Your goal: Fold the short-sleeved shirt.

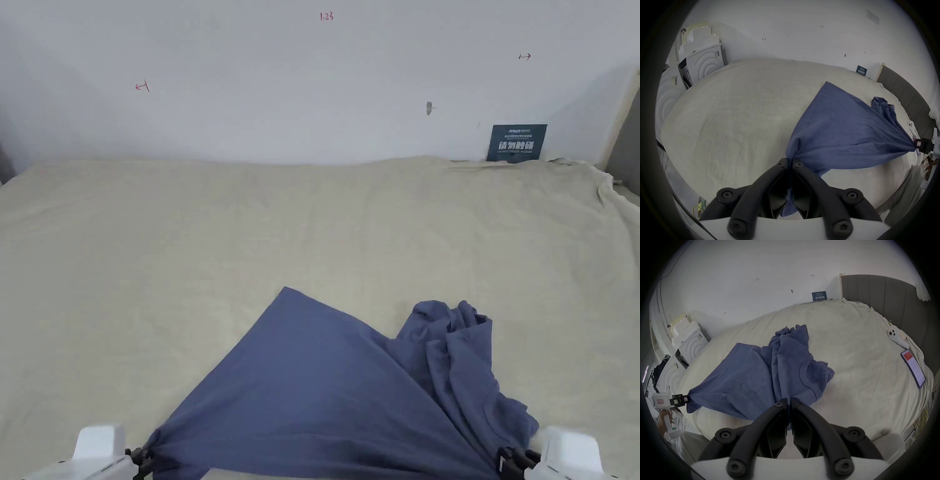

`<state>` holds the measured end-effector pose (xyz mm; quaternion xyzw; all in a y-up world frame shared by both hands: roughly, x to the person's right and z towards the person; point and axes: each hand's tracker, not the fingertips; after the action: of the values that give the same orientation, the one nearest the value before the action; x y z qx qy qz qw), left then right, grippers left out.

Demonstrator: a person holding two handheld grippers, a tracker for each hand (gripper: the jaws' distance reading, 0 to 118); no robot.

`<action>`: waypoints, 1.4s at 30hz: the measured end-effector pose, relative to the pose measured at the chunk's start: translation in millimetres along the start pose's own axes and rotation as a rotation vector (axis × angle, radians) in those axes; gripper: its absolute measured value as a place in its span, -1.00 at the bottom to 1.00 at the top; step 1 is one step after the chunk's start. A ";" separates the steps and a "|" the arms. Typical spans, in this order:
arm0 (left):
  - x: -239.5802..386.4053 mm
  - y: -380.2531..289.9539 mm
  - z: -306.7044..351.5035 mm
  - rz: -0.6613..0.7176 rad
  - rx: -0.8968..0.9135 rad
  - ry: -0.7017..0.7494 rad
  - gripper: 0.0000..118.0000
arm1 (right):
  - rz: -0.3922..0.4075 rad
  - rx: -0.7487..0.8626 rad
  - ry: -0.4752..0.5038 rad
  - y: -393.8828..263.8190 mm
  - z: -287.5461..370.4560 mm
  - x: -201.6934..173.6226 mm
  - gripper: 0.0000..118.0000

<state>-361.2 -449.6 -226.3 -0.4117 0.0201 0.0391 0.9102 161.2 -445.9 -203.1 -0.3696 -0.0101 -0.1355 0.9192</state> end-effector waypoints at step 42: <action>79.4 95.7 105.2 -0.012 0.486 -0.035 0.65 | 0.031 0.456 -0.144 95.8 132.9 -20.8 0.55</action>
<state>-290.0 -303.4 -233.9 -0.1798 0.0105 0.0348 0.9830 176.6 -284.1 -173.9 -0.1612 -0.1005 -0.0890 0.9778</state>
